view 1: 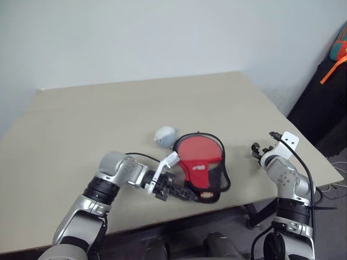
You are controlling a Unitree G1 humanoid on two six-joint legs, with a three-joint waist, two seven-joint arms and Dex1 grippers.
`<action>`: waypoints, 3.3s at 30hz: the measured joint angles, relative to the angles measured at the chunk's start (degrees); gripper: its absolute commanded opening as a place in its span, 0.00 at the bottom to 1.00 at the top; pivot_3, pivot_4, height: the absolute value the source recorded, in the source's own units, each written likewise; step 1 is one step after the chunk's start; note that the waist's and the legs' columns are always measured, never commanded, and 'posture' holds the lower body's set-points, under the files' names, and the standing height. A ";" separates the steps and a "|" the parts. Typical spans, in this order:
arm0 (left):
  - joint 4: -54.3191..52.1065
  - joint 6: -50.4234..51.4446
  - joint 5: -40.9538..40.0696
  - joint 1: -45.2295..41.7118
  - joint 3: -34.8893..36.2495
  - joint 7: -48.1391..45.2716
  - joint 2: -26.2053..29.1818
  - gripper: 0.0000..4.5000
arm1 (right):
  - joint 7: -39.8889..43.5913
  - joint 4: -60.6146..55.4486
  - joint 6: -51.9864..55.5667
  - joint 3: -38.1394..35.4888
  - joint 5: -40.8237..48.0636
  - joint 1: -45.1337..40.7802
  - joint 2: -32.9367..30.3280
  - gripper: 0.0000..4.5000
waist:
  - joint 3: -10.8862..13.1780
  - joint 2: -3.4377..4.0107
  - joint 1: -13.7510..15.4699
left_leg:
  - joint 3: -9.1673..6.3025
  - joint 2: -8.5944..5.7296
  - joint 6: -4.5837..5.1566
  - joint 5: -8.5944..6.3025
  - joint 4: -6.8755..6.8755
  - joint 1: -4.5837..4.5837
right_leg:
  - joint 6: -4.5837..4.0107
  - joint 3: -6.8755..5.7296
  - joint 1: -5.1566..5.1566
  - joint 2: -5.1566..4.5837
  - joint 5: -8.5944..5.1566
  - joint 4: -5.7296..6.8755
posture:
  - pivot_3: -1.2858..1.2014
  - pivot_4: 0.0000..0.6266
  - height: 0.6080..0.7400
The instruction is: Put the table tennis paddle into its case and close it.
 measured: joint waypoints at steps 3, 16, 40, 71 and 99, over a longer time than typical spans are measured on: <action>0.18 2.01 -1.24 -1.14 -3.68 -0.61 -0.29 0.00 | -0.62 -2.77 0.45 -0.16 0.13 1.97 0.86 1.00 | -0.01 -0.03 0.08 | -0.02 0.00 0.01 0.00 -0.11 0.01 | -0.02 -0.01 -0.02 0.00 -0.02 0.00 | 0.52 0.00 1.00; 4.13 2.16 -2.24 -2.50 -2.73 0.46 -2.54 0.00 | -2.75 -12.56 4.07 -0.99 0.50 8.07 3.38 1.00 | -0.01 -0.04 0.55 | -0.03 0.00 -0.01 0.00 -0.18 0.04 | -0.08 -0.01 -0.02 -0.01 -0.06 -0.10 | 0.52 0.00 1.00; -4.26 -2.80 -3.29 5.65 2.10 6.93 0.05 0.99 | -3.21 -8.83 3.50 -0.50 -0.08 6.01 1.64 1.00 | -0.02 -0.30 1.21 | 0.00 0.01 -0.26 -0.15 -0.09 0.13 | -0.06 -0.01 -0.02 -0.03 -0.04 -0.19 | 0.52 0.00 1.00; -15.30 -46.64 22.36 5.47 -10.23 -10.27 13.97 0.99 | 6.72 -6.08 -7.57 3.15 2.73 5.07 0.46 1.00 | 0.03 -0.01 1.44 | 0.20 -0.01 -0.01 0.01 -0.37 -0.14 | -0.07 0.30 0.00 0.01 0.02 -0.68 | 0.52 0.00 1.00; 26.09 -80.83 32.29 -5.37 2.19 -2.67 -15.64 0.99 | 10.71 -7.29 -12.01 4.81 4.52 6.31 -1.31 1.00 | 0.02 0.02 1.38 | 0.17 -0.11 0.11 0.08 -0.34 -0.10 | 0.13 0.39 0.04 0.05 0.13 -0.55 | 0.52 0.00 1.00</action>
